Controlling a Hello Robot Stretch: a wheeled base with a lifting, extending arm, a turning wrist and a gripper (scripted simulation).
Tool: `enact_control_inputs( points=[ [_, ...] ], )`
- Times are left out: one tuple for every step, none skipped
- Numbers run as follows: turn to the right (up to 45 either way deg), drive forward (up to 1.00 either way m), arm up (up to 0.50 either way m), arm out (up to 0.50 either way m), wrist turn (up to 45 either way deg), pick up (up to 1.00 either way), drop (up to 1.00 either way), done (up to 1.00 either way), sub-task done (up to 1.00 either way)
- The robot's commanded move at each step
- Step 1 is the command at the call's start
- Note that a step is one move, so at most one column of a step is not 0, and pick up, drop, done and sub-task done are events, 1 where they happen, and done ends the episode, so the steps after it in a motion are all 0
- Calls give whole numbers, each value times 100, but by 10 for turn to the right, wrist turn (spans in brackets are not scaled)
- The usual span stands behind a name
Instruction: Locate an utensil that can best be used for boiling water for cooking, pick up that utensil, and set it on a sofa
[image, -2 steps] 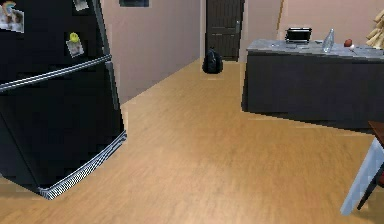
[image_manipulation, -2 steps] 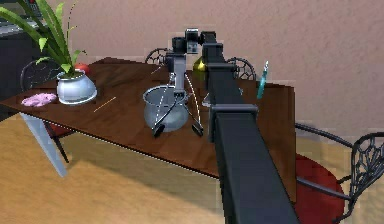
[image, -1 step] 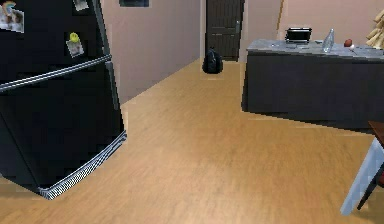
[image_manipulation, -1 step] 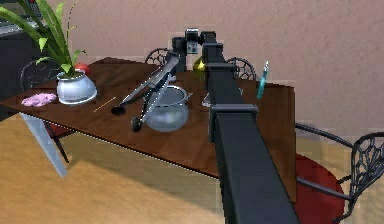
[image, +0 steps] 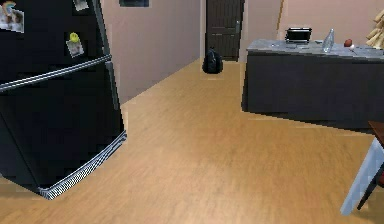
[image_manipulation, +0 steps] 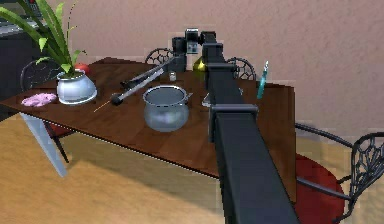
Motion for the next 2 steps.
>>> enact_control_inputs(
  points=[
    [0,0,0,0,450,0,0,0,0],
    [0,0,0,0,120,0,0,0,0]
  ],
)
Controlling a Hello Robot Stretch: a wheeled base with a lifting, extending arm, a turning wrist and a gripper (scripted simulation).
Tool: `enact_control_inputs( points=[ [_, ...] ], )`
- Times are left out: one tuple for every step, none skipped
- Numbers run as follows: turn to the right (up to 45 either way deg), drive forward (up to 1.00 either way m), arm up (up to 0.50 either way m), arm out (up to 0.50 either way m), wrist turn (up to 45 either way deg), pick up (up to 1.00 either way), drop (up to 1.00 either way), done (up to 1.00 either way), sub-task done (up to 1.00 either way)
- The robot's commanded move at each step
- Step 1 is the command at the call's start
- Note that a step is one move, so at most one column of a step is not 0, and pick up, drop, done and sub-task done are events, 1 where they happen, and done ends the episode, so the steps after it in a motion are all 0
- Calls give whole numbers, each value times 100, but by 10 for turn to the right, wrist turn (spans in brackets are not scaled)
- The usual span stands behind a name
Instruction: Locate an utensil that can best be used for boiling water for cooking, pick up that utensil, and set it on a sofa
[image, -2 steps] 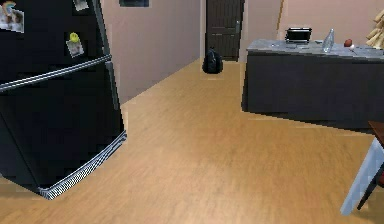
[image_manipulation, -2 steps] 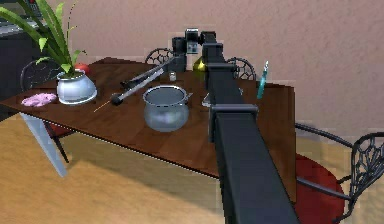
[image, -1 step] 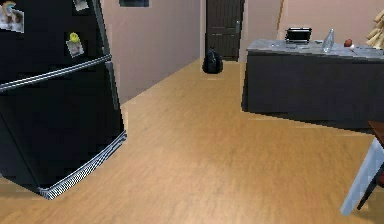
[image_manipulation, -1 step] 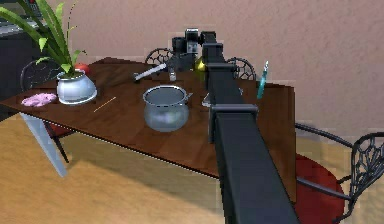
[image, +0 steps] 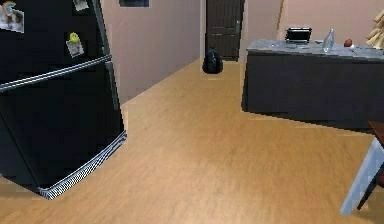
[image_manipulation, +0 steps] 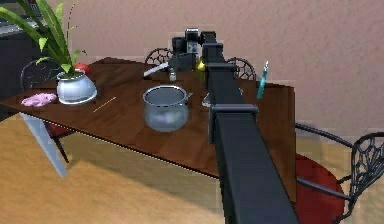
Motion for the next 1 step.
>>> enact_control_inputs(
  points=[
    [0,0,-24,0,0,0,0,0,0]
  ],
)
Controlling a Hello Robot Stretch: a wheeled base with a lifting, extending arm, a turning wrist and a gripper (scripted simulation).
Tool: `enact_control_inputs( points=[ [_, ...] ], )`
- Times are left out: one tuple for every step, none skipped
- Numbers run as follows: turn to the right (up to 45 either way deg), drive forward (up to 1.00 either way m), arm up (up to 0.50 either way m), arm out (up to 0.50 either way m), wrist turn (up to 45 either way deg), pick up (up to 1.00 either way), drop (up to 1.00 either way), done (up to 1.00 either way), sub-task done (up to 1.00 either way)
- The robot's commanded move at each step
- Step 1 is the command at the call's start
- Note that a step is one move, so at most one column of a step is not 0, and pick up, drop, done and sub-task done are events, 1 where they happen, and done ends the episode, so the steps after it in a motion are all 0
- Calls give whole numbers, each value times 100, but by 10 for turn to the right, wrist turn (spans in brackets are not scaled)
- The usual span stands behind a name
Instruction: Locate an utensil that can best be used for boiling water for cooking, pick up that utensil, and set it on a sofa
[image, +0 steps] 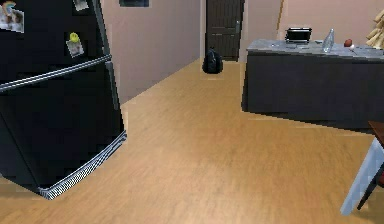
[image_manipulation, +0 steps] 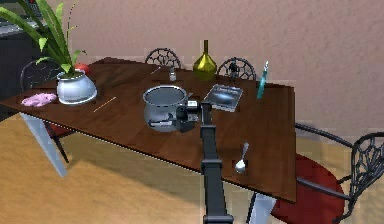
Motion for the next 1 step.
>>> enact_control_inputs(
  points=[
    [0,0,0,0,0,100,0,0,0]
  ],
)
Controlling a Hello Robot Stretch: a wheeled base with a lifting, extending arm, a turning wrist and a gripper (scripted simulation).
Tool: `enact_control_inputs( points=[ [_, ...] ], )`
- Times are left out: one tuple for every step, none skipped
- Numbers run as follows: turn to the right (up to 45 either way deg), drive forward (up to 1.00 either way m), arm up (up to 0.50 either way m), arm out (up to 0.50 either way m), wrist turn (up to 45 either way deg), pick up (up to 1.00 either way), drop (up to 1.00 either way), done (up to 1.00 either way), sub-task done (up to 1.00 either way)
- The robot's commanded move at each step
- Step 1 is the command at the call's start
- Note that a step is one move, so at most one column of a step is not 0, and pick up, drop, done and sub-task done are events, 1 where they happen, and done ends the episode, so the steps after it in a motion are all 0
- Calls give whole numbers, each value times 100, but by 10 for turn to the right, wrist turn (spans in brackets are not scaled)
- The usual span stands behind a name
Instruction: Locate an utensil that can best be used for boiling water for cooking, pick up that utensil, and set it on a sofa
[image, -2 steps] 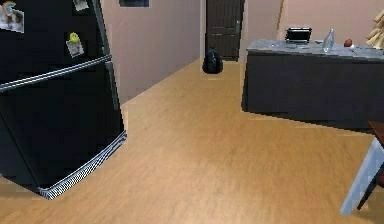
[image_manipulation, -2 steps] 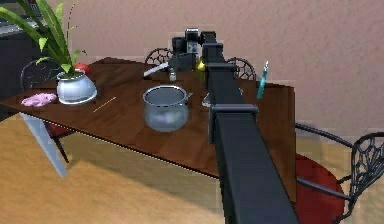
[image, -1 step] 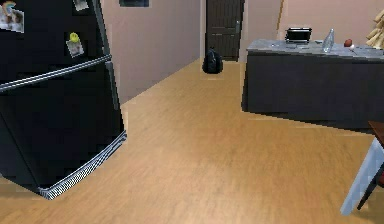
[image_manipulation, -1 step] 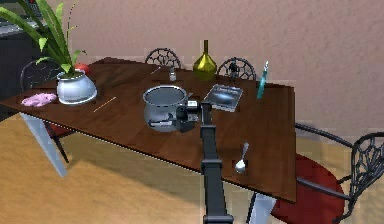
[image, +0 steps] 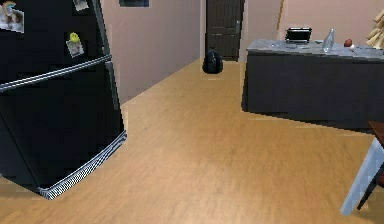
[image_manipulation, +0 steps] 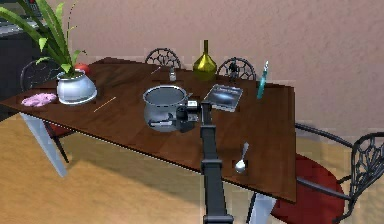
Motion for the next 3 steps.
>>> enact_control_inputs(
  points=[
    [0,0,10,0,0,0,0,0,0],
    [0,0,14,0,0,0,0,0,0],
    [0,0,0,0,-450,0,0,0,0]
  ],
)
